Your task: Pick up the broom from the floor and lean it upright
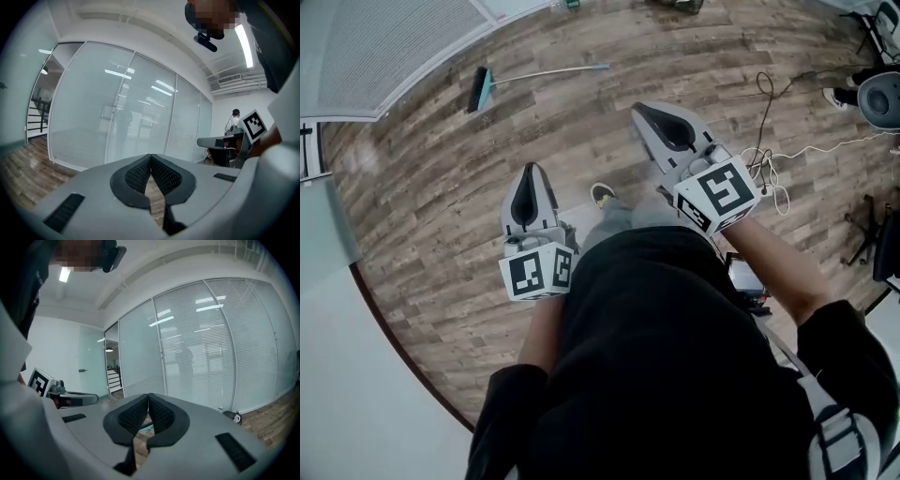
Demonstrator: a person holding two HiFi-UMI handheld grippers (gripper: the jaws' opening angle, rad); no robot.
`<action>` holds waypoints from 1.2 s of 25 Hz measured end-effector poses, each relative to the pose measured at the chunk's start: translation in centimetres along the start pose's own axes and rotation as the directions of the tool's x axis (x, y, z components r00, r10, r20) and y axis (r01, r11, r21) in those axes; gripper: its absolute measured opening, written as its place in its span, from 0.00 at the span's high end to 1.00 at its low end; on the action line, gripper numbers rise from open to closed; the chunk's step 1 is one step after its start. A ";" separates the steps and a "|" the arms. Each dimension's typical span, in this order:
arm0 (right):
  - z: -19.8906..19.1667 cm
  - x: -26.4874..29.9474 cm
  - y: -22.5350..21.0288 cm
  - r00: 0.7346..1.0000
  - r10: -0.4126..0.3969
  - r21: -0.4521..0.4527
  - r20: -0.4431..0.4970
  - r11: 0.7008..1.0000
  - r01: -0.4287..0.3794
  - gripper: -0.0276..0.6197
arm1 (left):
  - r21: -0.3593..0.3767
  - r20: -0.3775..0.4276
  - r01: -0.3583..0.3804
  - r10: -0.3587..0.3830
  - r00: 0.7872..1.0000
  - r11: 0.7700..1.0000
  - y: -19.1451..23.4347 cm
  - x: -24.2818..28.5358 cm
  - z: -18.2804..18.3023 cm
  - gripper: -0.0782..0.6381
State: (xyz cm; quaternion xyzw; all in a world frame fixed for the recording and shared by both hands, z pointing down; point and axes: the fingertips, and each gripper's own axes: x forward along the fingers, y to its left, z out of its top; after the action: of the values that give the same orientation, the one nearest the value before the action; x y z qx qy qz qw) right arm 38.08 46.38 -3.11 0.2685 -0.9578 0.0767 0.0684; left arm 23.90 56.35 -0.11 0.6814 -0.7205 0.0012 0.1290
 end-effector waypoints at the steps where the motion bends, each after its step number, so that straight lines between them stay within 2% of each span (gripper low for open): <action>1: 0.1 0.3 -0.9 1.000 -0.020 0.013 -0.004 1.000 0.020 0.93 | 0.000 -0.009 0.005 -0.005 1.000 1.000 0.3 0.6 0.0 0.86; 4: 0.3 1.9 -3.1 0.997 -0.076 0.040 -0.016 0.996 0.077 0.93 | -0.007 -0.030 0.015 -0.016 0.999 1.000 1.7 2.5 0.1 0.86; 6: 0.6 3.0 -3.8 0.996 -0.087 0.047 -0.015 0.995 0.087 0.93 | -0.012 -0.028 0.018 -0.018 0.999 1.000 2.6 3.4 0.5 0.86; 15: 1.4 6.6 -8.5 0.998 -0.054 0.050 -0.010 0.997 0.054 0.93 | -0.023 -0.039 -0.006 0.005 0.999 1.000 2.9 9.8 1.6 0.86; 18: 2.1 7.5 -10.6 0.998 -0.062 0.070 0.027 0.996 0.060 0.93 | -0.042 -0.010 -0.023 0.023 1.000 0.999 2.9 11.2 3.3 0.86; 24: 1.5 10.2 -14.6 0.996 -0.049 0.108 0.080 0.993 0.040 0.93 | 0.035 -0.012 -0.022 0.023 1.000 0.999 3.1 15.9 4.8 0.86; 30: 1.1 13.4 -17.3 0.993 -0.079 0.209 0.089 0.976 0.059 0.93 | 0.078 -0.001 -0.046 0.046 0.999 0.996 4.5 19.2 6.6 0.86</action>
State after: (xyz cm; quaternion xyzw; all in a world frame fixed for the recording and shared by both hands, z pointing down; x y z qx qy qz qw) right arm 35.72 24.82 0.00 0.3107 -0.9370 0.1598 -0.0034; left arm 17.51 36.69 -2.16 0.6690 -0.7353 0.0336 0.1033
